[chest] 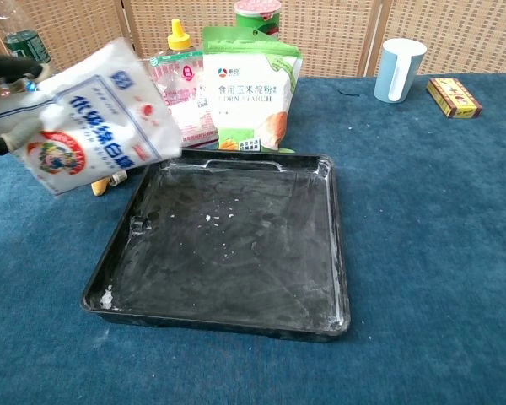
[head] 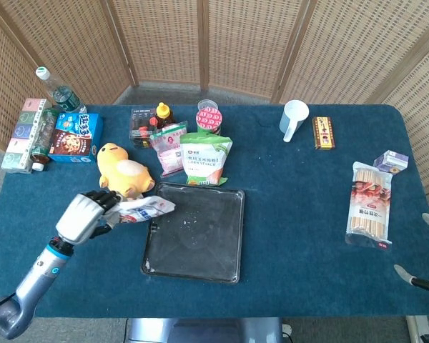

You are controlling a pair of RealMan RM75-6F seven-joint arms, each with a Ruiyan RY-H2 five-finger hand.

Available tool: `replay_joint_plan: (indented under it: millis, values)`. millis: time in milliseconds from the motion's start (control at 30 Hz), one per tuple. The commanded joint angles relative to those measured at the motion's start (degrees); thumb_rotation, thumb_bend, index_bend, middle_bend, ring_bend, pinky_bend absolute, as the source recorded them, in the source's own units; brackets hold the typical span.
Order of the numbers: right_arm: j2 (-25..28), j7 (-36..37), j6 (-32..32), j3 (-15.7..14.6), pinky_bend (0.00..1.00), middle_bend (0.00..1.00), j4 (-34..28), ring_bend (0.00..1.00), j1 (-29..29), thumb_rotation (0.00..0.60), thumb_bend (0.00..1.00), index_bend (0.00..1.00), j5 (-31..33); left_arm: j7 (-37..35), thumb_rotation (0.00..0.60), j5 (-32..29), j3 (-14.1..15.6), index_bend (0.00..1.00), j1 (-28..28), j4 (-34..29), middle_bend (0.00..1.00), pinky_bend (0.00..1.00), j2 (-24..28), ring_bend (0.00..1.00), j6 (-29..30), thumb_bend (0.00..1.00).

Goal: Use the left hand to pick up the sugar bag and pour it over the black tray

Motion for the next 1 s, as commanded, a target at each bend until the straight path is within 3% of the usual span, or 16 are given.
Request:
replay_joint_plan:
  millis: [33,133,200,267,333,367,500,1000]
  values:
    - [-0.2,-0.4,-0.3,-0.1,0.00,0.00,-0.1,0.01,0.2,0.600,0.00,0.00,0.0,-6.1,0.600,-3.1,-0.3,0.60,2.3,6.8,0.53,0.62,-4.8,0.56,3.3,0.60]
    - [-0.4,-1.0,-0.4,-0.2,0.00,0.00,-0.1,0.01,0.3,0.600,0.00,0.00,-0.1,-7.9,0.600,-3.5,0.2,0.60,2.3,10.7,0.53,0.60,-6.9,0.55,2.5,0.57]
    - [-0.4,-1.1,-0.4,-0.2,0.00,0.00,-0.2,0.01,0.3,0.600,0.00,0.00,0.0,-10.2,0.600,-3.8,1.4,0.51,2.2,11.2,0.46,0.54,-7.2,0.50,0.3,0.48]
    - [-0.4,-1.1,-0.3,-0.1,0.00,0.00,-0.3,0.01,0.3,0.600,0.00,0.00,0.0,-12.0,0.600,-4.3,1.9,0.24,2.1,10.4,0.22,0.39,-6.7,0.30,-1.3,0.31]
    - [-0.4,-1.1,-0.3,-0.1,0.00,0.00,-0.2,0.01,0.3,0.600,0.00,0.00,0.1,-13.6,0.600,-4.8,2.3,0.06,2.1,9.0,0.05,0.26,-5.9,0.14,-2.4,0.17]
    - [-0.5,-1.1,-0.3,-0.1,0.00,0.00,-0.2,0.01,0.3,0.600,0.00,0.00,0.1,-14.1,0.600,-4.8,2.3,0.01,2.2,8.5,0.01,0.21,-5.7,0.09,-2.3,0.11]
    - [-0.5,-1.2,-0.7,-0.1,0.00,0.00,-0.1,0.01,0.5,0.600,0.00,0.00,0.1,-14.6,0.600,-4.5,1.8,0.00,3.2,6.4,0.00,0.17,-4.2,0.05,1.1,0.03]
    - [-0.6,-1.6,-0.9,-0.3,0.00,0.00,-0.3,0.01,0.5,0.600,0.00,0.00,0.0,-18.2,0.600,-6.2,0.3,0.00,7.1,2.3,0.00,0.11,1.9,0.04,7.6,0.02]
